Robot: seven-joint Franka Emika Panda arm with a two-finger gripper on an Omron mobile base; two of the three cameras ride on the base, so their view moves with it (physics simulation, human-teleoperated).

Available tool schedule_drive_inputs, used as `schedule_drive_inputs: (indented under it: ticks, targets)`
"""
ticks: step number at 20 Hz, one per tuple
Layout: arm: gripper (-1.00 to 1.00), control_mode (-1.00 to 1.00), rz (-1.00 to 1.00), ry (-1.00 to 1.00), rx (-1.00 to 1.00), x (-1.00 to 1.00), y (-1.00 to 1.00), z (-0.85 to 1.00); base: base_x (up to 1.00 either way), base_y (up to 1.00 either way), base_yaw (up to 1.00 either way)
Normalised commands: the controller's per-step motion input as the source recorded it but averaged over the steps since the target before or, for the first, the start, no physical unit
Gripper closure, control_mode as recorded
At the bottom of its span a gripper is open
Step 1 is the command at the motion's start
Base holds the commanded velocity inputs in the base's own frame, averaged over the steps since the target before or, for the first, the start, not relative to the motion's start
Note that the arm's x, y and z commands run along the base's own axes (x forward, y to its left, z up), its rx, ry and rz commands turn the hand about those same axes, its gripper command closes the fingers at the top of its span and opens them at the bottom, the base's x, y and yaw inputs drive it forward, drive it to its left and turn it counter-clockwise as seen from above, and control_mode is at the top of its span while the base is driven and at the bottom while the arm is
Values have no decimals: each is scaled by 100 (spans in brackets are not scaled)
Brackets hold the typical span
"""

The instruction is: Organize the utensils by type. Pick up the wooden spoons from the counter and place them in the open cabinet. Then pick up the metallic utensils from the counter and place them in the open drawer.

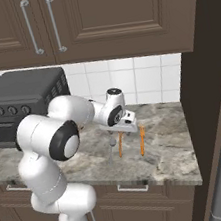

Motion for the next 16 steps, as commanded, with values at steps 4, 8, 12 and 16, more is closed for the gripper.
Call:
schedule_drive_inputs:
  ticks: [4,8,12,16]
  targets:
    - [-100,-100,0,3,0,33,-7,-33,0,0,0]
    - [-100,-100,0,1,0,28,-2,-32,0,0,0]
    - [-100,-100,0,0,0,19,-4,-27,0,0,0]
    - [-100,-100,0,0,0,4,0,-20,0,0,0]
